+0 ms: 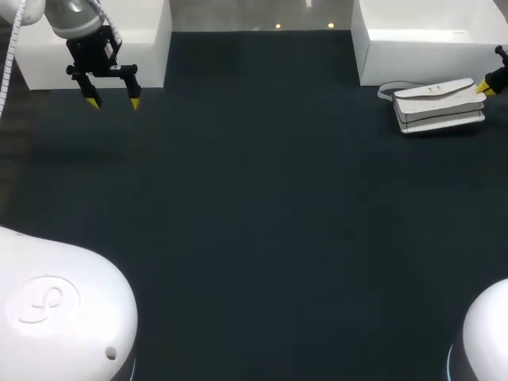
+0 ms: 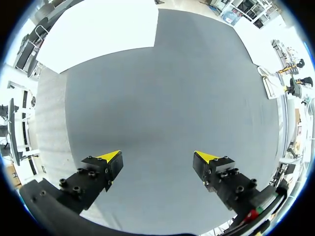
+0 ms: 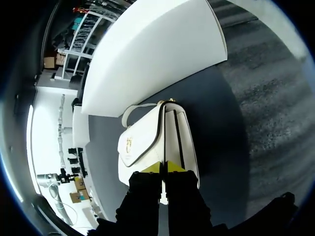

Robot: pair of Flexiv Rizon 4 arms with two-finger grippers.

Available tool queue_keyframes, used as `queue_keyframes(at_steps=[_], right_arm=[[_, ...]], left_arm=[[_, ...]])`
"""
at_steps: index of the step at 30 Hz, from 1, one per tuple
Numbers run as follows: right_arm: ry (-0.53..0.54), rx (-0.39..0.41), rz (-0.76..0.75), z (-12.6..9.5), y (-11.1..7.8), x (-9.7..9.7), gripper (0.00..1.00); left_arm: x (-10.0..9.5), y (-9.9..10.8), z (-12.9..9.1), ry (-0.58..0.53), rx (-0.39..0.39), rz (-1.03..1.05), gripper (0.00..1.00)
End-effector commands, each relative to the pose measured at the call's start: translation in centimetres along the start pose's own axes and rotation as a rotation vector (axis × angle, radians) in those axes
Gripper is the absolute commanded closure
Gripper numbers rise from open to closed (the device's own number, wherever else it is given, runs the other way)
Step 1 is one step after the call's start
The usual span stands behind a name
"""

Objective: Pick up the bag, open it, inspect its contents, close it, and place it on the opposite side

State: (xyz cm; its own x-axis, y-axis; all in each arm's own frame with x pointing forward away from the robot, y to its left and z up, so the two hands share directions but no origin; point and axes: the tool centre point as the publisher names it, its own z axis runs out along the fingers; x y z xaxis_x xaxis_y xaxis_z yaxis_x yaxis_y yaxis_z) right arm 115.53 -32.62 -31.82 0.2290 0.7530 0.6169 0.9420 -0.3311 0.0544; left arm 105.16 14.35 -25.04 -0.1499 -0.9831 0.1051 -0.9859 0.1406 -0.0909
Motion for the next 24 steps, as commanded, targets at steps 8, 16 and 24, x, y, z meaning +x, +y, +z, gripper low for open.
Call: queue_keyframes(at_steps=[8,16,24], right_arm=[[-0.041,0.101,0.037,0.2,1.3,0.1,0.23],[-0.040,0.096,0.037,-0.1,0.8,-0.1,0.00],[-0.055,0.115,0.049,0.2,-1.2,-0.6,0.00]], left_arm=[[0.1,0.1,0.0,0.002,-0.006,0.009,0.00],[0.1,0.4,0.1,0.005,-0.006,0.011,0.00],[0.1,0.4,0.2,0.012,-0.007,0.017,0.00]])
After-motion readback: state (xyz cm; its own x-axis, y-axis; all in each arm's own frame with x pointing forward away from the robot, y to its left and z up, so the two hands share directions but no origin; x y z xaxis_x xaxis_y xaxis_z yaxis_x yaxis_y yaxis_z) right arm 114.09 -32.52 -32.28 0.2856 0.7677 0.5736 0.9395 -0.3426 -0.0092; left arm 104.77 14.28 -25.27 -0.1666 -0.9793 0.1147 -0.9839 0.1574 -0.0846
